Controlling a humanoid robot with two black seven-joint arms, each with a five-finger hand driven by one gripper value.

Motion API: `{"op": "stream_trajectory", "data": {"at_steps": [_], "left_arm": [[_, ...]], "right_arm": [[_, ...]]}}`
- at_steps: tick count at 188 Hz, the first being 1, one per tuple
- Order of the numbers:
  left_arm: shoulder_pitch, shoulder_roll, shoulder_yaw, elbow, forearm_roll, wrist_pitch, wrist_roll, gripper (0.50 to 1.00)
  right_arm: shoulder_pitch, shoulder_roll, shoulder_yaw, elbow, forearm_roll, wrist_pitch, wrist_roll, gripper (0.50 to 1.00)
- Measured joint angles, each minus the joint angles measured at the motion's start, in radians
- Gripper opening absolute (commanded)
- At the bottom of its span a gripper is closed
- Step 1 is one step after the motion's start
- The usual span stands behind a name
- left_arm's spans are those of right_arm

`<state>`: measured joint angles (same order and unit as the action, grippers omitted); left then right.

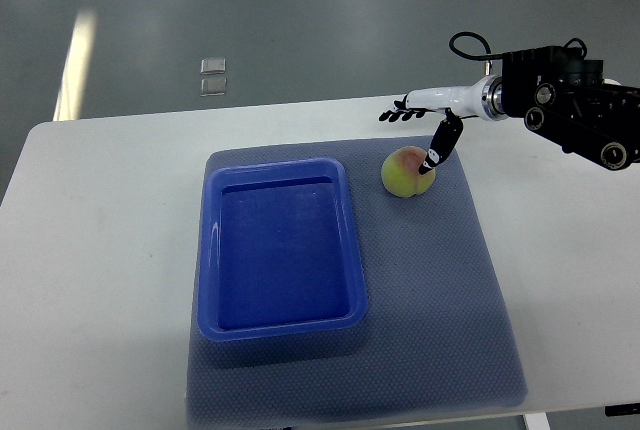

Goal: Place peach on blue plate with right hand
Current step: 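Swing the right hand over and lower it beside the peach, then close the right hand's fingers around the yellow-red peach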

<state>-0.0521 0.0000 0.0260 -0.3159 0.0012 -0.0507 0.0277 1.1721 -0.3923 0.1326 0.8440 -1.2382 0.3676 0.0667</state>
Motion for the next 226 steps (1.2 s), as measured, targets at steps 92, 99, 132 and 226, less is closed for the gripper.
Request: {"op": "stream_trajectory", "data": {"at_steps": [92,99,132,226], "left_arm": [[0.0,0.0,-0.001,0.0,0.0,0.0,0.0,1.0],[0.0,0.0,0.0,0.0,0.0,0.0,0.0,1.0],[0.0,0.0,0.0,0.0,0.0,0.0,0.0,1.0],[0.0,0.0,-0.002,0.0,0.0,0.0,0.0,1.0]], "right_arm": [[-0.069,0.026,-0.011,-0.022,-0.024,-0.075,0.015,0.928],[-0.074,0.029,-0.011,-0.029,-0.024,-0.076,0.016,0.928],[-0.091,0.042,-0.01,-0.06,-0.024,-0.108,0.024,0.917],[-0.107,0.059,-0.008,-0.064,-0.017,-0.132,0.058,0.521]]}}
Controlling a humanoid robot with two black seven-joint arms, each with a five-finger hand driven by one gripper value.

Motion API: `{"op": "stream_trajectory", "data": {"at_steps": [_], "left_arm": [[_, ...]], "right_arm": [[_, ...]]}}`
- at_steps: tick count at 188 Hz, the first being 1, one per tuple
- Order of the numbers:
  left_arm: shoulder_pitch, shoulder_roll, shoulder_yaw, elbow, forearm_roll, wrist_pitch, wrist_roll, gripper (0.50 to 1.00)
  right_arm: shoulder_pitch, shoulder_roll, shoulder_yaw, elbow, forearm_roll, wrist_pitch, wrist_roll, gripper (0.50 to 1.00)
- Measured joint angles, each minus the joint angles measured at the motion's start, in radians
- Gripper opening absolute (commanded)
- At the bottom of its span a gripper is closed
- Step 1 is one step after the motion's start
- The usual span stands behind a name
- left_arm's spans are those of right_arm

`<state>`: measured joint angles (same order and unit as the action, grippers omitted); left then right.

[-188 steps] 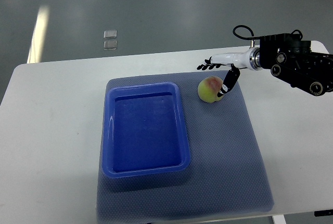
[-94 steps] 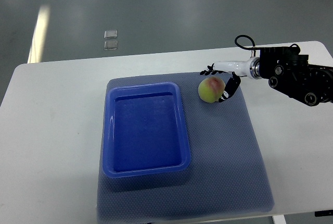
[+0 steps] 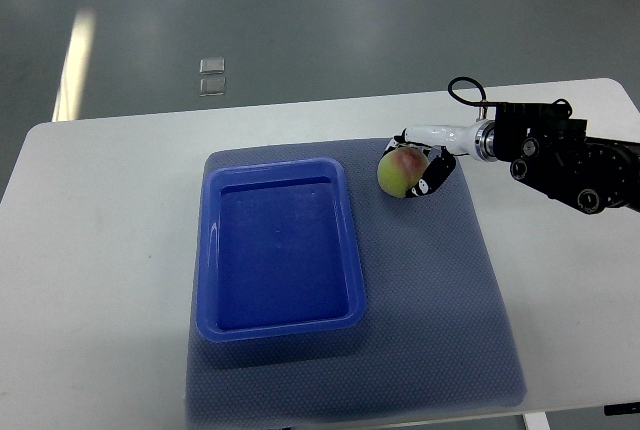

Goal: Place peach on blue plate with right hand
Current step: 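Close the right hand's fingers around the yellow-red peach, then lift the peach up off the mat with the right hand, then carry the peach over the blue tray and lower it inside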

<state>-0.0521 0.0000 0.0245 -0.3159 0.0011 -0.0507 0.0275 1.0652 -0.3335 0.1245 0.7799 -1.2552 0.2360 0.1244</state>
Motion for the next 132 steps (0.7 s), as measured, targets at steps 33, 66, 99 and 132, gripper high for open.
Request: {"op": "stream_trajectory", "data": {"at_steps": [33,66,99,132], "left_arm": [[0.0,0.0,0.001,0.0,-0.001,0.0,0.0,1.0],[0.0,0.0,0.001,0.0,-0.001,0.0,0.0,1.0],[0.0,0.0,0.001,0.0,-0.001,0.0,0.0,1.0],[0.0,0.0,0.0,0.0,-0.001,0.0,0.0,1.0]], "right_arm": [[0.11,-0.093,0.025,0.112,0.042,0.087,0.014,0.521],[0.244,-0.225,0.042,0.268,0.185,0.199,0.013,0.531],[0.31,-0.24,0.042,0.341,0.265,0.222,0.005,0.535],[0.311,-0.136,0.031,0.332,0.273,0.196,0.004,0.539]]}}
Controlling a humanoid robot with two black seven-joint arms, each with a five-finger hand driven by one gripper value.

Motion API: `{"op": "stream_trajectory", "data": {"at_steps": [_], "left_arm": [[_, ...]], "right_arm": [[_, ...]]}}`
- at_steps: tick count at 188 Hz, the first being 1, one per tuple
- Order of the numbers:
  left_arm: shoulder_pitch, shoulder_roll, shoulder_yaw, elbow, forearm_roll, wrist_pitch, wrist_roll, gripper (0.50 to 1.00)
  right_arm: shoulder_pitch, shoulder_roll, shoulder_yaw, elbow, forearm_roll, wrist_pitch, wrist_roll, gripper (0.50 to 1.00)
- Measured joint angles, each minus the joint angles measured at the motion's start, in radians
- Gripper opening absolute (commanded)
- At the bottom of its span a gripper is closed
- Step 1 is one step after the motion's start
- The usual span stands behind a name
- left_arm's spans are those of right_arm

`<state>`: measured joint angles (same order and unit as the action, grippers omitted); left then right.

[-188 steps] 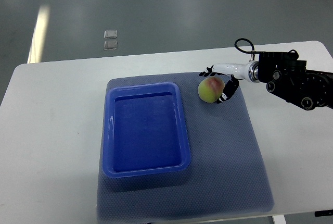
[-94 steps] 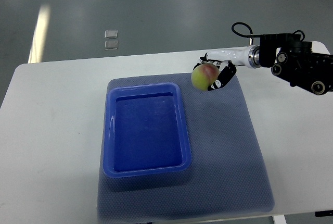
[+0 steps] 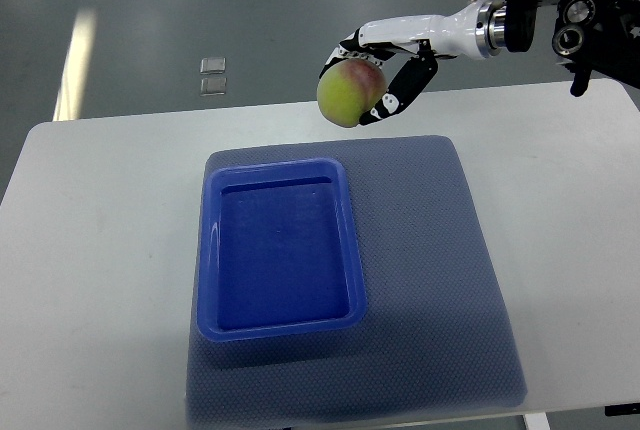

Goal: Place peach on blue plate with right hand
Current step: 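Carry the peach over the blue tray and lower it inside, then open the right hand to release the peach and raise it away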

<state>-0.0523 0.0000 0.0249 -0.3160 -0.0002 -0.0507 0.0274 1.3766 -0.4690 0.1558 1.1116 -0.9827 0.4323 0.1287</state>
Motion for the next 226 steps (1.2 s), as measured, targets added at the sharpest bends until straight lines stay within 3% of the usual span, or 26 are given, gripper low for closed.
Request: {"op": "stream_trajectory", "data": {"at_steps": [94,116,125,129,138,145,154,169,226], "left_arm": [[0.0,0.0,0.001,0.0,0.001,-0.002,0.0,1.0],[0.0,0.0,0.001,0.0,0.001,-0.002,0.0,1.0],[0.0,0.0,0.001,0.0,0.001,-0.002,0.0,1.0],[0.0,0.0,0.001,0.0,0.001,-0.002,0.0,1.0],[0.0,0.0,0.001,0.0,0.001,-0.002,0.0,1.0],[0.0,0.0,0.001,0.0,0.001,-0.002,0.0,1.0],[0.0,0.0,0.001,0.0,0.001,-0.002,0.0,1.0],[0.0,0.0,0.001,0.0,0.001,-0.002,0.0,1.0],[0.0,0.0,0.001,0.001,0.002,-0.002,0.0,1.0]], "right_arm": [[-0.104,0.436,-0.116,-0.265,-0.037,-0.071,0.001,0.578],[-0.151,0.466,-0.138,-0.32,-0.082,-0.091,0.001,0.594],[-0.168,0.467,-0.141,-0.338,-0.101,-0.096,0.001,0.627],[-0.176,0.468,-0.141,-0.344,-0.109,-0.097,0.001,0.664],[-0.19,0.468,-0.143,-0.353,-0.119,-0.097,0.001,0.664],[-0.198,0.469,-0.143,-0.357,-0.123,-0.098,0.002,0.701],[-0.205,0.469,-0.143,-0.361,-0.125,-0.098,0.003,0.803],[-0.211,0.469,-0.143,-0.364,-0.126,-0.098,0.004,0.927],[-0.183,0.469,-0.122,-0.357,-0.107,-0.086,0.004,0.932]]}}
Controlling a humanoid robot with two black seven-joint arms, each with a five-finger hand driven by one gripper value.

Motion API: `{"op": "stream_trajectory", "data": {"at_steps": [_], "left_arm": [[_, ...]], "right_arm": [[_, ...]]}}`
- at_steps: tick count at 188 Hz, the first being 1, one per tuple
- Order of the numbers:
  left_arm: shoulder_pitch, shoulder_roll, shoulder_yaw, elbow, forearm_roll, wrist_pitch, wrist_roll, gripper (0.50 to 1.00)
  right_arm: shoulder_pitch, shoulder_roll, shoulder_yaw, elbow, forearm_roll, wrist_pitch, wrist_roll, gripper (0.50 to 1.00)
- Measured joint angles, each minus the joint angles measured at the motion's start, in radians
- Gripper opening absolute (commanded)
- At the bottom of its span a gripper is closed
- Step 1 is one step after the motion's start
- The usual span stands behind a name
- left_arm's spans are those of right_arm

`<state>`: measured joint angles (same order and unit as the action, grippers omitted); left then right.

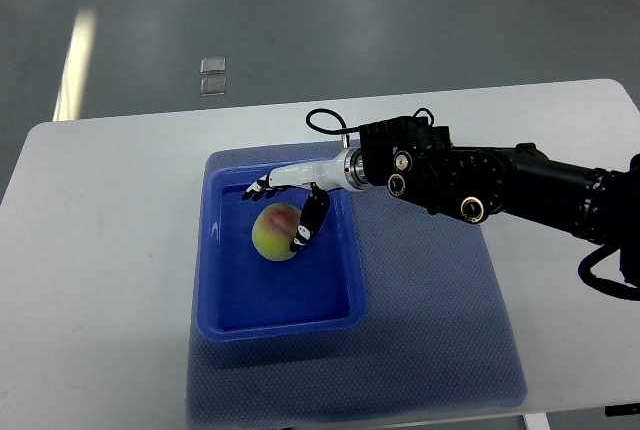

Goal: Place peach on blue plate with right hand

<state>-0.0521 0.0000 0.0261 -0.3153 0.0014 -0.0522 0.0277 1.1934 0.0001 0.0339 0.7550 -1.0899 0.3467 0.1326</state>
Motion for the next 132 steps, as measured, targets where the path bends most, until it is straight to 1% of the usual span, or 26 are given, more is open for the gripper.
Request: {"op": "stream_trajectory", "data": {"at_steps": [19,47,67,84,105,132], "left_arm": [[0.0,0.0,0.0,0.001,-0.001,0.0,0.0,1.0],[0.0,0.0,0.0,0.001,-0.002,0.0,0.01,1.0],[0.0,0.0,-0.001,0.0,-0.001,0.0,0.013,1.0],[0.0,0.0,-0.001,-0.001,0.001,0.0,0.014,1.0],[0.0,0.0,-0.001,-0.005,0.003,0.0,0.015,1.0],[0.0,0.0,0.0,-0.015,0.003,0.0,0.015,1.0]], "right_arm": [[0.047,-0.013,0.042,0.007,0.014,0.002,0.0,0.932],[0.075,-0.121,0.2,0.024,0.073,0.023,0.0,0.932],[0.036,-0.188,0.373,0.033,0.149,0.03,0.009,0.932],[-0.075,-0.218,0.573,0.036,0.263,0.031,0.013,0.932],[-0.218,-0.219,0.796,0.03,0.414,0.031,0.016,0.932],[-0.376,-0.192,0.969,0.024,0.61,0.031,0.023,0.932]]}}
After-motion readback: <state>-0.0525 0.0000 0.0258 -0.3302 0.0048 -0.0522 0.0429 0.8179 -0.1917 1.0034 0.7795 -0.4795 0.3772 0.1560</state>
